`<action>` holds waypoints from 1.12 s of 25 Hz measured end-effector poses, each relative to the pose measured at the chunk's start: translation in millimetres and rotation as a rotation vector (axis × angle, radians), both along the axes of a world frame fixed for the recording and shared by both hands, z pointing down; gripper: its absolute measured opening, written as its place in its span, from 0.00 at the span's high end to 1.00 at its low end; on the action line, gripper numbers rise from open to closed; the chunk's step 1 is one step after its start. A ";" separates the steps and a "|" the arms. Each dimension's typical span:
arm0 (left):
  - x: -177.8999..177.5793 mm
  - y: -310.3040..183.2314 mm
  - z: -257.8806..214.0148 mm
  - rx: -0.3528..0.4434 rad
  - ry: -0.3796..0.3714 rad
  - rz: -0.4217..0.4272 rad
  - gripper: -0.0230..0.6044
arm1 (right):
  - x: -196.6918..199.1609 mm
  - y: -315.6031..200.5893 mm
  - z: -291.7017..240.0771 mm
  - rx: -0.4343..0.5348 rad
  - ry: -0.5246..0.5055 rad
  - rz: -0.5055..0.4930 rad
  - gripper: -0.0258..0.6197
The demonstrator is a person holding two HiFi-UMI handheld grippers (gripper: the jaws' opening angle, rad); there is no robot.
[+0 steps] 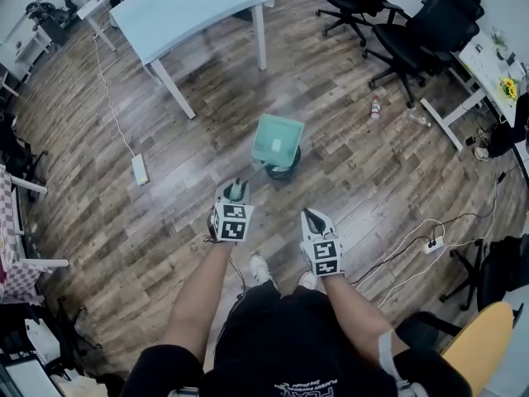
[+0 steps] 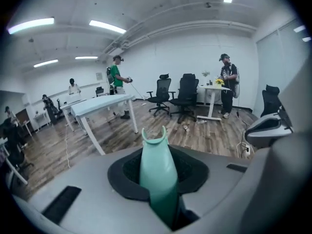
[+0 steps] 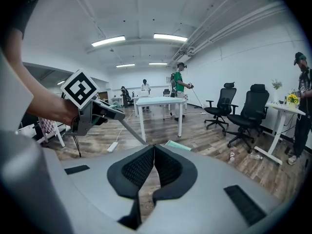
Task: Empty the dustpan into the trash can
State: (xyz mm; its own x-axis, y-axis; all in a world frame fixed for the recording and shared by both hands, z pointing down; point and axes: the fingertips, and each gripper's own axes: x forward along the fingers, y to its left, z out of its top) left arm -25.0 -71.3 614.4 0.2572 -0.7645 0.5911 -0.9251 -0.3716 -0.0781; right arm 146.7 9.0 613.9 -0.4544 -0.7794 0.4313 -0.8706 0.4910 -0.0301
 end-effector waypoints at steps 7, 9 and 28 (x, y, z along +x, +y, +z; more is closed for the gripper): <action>-42.0 -5.2 -20.9 0.037 0.094 -0.145 0.81 | -23.9 -14.1 -6.0 0.014 0.002 -0.015 0.92; -55.8 -5.7 -23.7 0.043 0.098 -0.171 0.81 | -33.3 -17.6 -8.4 0.018 0.002 -0.019 0.92; -154.0 -12.6 13.8 -0.035 0.062 -0.307 0.81 | -110.7 -56.3 -9.4 0.035 0.018 -0.059 0.92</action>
State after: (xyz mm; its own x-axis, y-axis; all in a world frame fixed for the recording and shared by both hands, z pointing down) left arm -179.0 -83.9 628.2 0.0537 -0.7918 0.6084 -0.9971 -0.0755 -0.0102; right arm 36.0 -47.3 604.5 -0.4927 -0.7663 0.4123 -0.8403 0.5421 0.0034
